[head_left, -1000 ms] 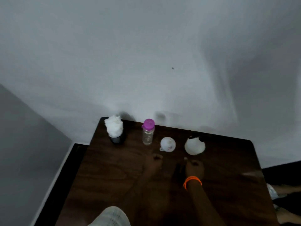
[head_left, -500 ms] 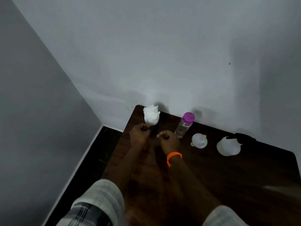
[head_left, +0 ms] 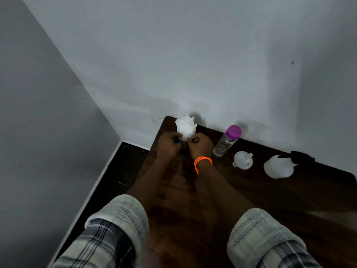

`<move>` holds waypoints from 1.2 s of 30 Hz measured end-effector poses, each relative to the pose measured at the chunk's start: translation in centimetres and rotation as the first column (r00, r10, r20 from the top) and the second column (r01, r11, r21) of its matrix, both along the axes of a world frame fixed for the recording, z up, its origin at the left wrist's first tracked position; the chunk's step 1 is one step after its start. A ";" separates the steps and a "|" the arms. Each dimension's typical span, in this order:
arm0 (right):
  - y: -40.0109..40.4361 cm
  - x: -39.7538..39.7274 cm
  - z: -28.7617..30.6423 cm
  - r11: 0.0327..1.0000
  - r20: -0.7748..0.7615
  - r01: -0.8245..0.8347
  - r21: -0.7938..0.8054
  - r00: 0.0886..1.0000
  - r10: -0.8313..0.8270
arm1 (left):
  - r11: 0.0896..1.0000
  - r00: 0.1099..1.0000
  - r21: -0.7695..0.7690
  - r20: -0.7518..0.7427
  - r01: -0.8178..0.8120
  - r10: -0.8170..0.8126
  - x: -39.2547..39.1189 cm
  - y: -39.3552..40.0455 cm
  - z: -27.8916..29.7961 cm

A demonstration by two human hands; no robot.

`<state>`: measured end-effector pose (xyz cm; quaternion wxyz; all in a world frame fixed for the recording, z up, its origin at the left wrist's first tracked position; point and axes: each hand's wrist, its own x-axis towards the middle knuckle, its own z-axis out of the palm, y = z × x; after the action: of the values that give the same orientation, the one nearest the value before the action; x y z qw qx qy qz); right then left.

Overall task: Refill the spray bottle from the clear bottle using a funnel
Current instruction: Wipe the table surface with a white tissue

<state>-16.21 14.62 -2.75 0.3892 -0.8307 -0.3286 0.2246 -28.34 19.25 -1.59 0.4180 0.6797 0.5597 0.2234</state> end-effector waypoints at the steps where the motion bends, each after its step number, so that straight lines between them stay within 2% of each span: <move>1: 0.1 -0.1 -0.2 1.000 0.002 0.002 0.000 1.000 -0.002 | 1.000 1.000 -0.008 -0.010 -0.014 0.014 0.0 0.0 0.0; 4: 0.4 -0.3 -0.9 1.000 0.016 0.019 0.008 1.000 -0.020 | 0.999 0.998 -0.001 -0.034 -0.049 0.049 -0.1 0.1 0.1; 14: 0.9 -0.3 -1.9 0.995 0.078 0.092 0.044 0.992 -0.095 | 1.000 1.000 0.008 -0.020 -0.012 0.012 -0.2 0.3 -1.2; 21: -0.7 -0.6 -2.0 0.967 0.049 0.151 0.207 0.985 -0.165 | 1.000 1.000 0.001 -0.001 0.000 0.000 0.0 0.4 -1.2; 29: -2.1 -0.5 -1.6 0.931 -0.150 0.177 0.319 0.979 -0.135 | 0.999 1.000 0.032 0.024 -0.017 0.017 0.2 0.1 -0.6; 36: -2.6 0.2 -0.4 0.890 -0.380 0.280 0.361 0.915 -0.134 | 0.994 0.995 0.048 0.009 -0.101 0.101 0.0 0.5 -0.9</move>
<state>-16.03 12.00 -3.14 0.6271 -0.7094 -0.2030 0.2493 -28.37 19.72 -2.47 0.3912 0.6599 0.5865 0.2600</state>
